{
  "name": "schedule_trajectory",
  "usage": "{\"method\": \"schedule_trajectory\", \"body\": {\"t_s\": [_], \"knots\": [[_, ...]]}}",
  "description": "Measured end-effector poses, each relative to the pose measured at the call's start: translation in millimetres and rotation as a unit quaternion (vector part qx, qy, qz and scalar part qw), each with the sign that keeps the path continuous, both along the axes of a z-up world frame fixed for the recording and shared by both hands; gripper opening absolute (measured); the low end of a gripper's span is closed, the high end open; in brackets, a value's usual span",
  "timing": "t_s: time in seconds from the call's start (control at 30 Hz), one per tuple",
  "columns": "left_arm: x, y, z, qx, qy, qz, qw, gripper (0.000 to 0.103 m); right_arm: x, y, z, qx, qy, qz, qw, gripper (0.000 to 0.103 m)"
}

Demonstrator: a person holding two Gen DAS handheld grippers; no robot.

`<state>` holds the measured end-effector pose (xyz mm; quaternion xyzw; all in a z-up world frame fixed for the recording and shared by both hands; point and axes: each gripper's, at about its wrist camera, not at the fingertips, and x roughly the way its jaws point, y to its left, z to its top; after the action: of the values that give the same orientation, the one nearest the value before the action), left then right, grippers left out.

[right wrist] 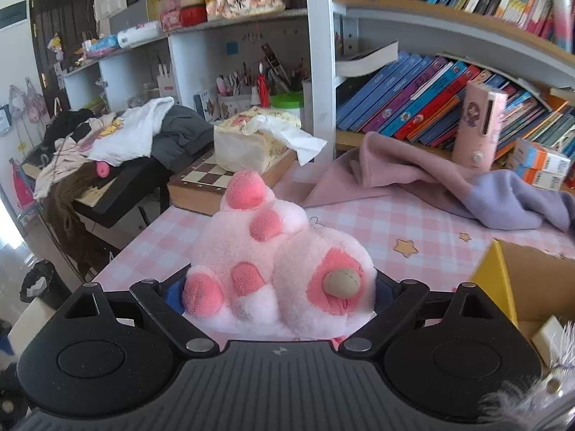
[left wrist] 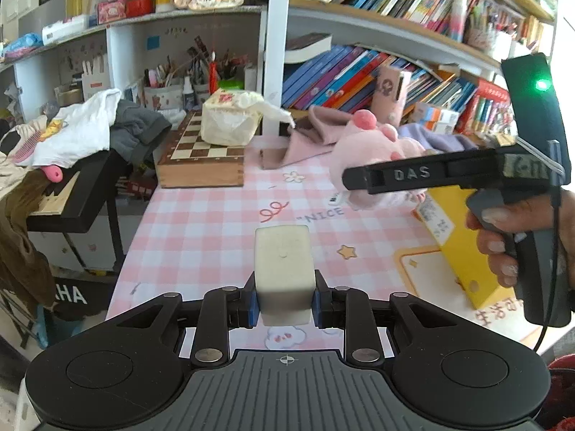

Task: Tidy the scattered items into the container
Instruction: 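Carry the plush toy and white block up and over to the yellow box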

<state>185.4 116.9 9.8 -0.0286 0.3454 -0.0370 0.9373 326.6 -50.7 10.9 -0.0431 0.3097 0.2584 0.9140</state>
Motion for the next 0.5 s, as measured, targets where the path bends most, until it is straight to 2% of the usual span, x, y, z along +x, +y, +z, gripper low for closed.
{"method": "schedule_trajectory", "body": {"t_s": [0.23,0.5], "knots": [[-35,-4,0,-0.014,-0.006,-0.008,0.9999,0.025,-62,-18,9,-0.001,0.014,0.005,1.0,0.092],[-83,-11,2,-0.02,-0.013,-0.017,0.9996,0.025,-131,-29,6,-0.016,0.01,0.011,1.0,0.092]]}}
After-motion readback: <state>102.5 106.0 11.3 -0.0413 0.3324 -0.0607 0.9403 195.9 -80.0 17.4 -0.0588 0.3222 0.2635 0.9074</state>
